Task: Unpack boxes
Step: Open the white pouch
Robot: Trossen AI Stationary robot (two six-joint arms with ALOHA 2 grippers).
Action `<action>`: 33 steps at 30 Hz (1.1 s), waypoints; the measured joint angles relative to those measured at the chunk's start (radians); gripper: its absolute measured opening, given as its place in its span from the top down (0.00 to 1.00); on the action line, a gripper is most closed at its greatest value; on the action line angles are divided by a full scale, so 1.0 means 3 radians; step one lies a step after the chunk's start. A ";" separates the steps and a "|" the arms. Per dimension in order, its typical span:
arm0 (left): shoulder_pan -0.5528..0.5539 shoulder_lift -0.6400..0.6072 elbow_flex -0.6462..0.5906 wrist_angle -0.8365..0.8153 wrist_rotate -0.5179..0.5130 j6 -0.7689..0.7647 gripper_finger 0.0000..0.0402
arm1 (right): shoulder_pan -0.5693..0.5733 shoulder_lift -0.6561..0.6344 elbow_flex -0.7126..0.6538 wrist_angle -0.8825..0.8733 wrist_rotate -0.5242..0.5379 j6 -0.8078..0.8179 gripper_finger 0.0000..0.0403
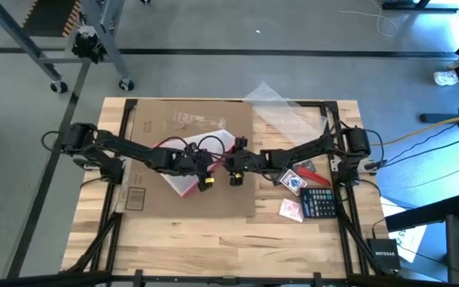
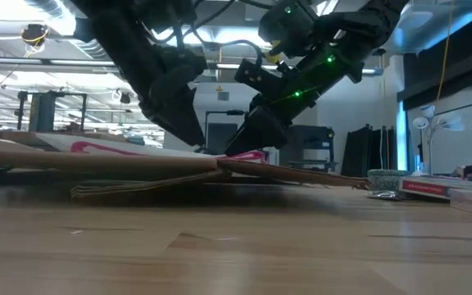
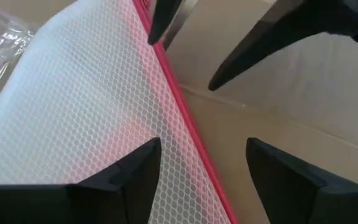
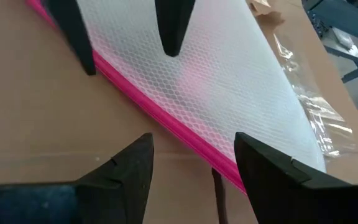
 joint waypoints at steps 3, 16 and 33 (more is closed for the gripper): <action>-0.0001 0.0031 -0.0013 0.0028 0.0001 -0.0044 0.42 | 0.0000 0.0000 0.0000 0.0031 -0.0002 0.0028 0.46; 0.0078 0.0154 -0.0133 0.0098 0.0020 -0.0193 0.43 | 0.0002 0.0002 0.0000 0.0057 -0.0029 0.0189 0.46; 0.0195 0.0466 -0.0123 0.0119 0.0238 0.0226 0.99 | 0.0003 0.0003 0.0000 0.0035 -0.0124 0.0191 0.46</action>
